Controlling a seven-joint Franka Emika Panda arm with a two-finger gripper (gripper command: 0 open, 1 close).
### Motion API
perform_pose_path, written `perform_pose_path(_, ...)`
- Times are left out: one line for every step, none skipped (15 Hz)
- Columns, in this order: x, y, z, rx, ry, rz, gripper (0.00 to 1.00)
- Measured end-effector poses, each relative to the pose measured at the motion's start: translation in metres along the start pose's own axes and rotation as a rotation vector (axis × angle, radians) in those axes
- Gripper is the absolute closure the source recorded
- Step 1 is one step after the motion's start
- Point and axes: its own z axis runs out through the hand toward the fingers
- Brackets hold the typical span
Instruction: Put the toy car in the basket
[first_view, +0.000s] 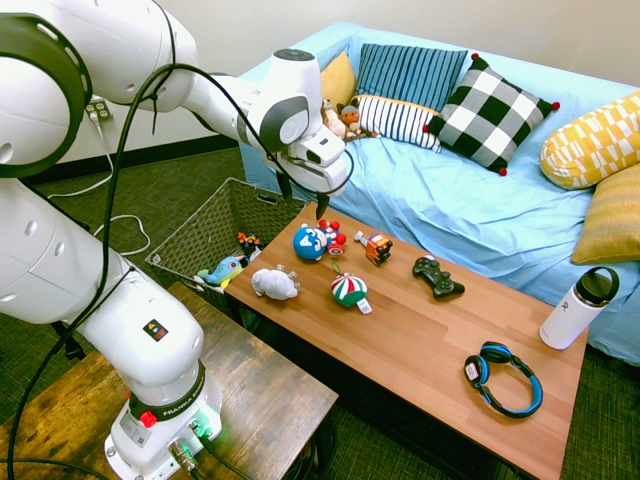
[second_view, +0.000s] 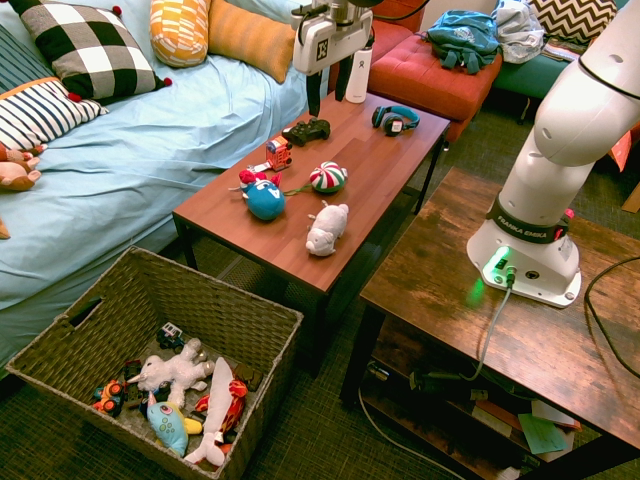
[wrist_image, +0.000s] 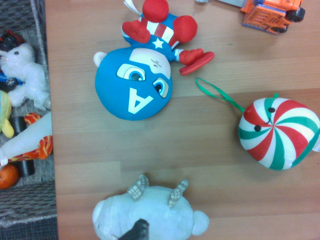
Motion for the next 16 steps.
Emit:
perform_pose_path(0.000, 0.000, 0.002, -0.002, -0.004, 0.000, 0.00)
perform_pose_path(0.003, 0.001, 0.003, -0.002, -0.008, -0.003, 0.00)
perform_pose_path(0.011, 0.004, 0.003, 0.000, -0.012, -0.003, 0.00)
perform_pose_path(0.025, 0.008, 0.002, 0.007, -0.012, 0.002, 0.00)
perform_pose_path(0.045, 0.012, 0.001, 0.016, -0.015, 0.012, 0.00)
perform_pose_path(0.069, 0.014, 0.003, 0.029, -0.026, 0.024, 0.00)
perform_pose_path(0.094, 0.012, 0.011, 0.039, -0.046, 0.032, 0.00)
perform_pose_path(0.115, 0.007, 0.023, 0.046, -0.069, 0.040, 0.00)
perform_pose_path(0.135, -0.002, 0.037, 0.045, -0.085, 0.053, 0.00)
perform_pose_path(0.153, -0.013, 0.053, 0.038, -0.097, 0.065, 0.00)
perform_pose_path(0.169, -0.024, 0.071, 0.030, -0.107, 0.074, 0.00)
perform_pose_path(0.184, -0.035, 0.090, 0.022, -0.117, 0.082, 0.00)
perform_pose_path(0.199, -0.043, 0.112, 0.009, -0.123, 0.087, 0.00)
perform_pose_path(0.213, -0.048, 0.132, -0.004, -0.129, 0.095, 0.00)
perform_pose_path(0.225, -0.051, 0.154, -0.022, -0.139, 0.105, 0.00)
perform_pose_path(0.235, -0.051, 0.173, -0.040, -0.153, 0.115, 0.00)
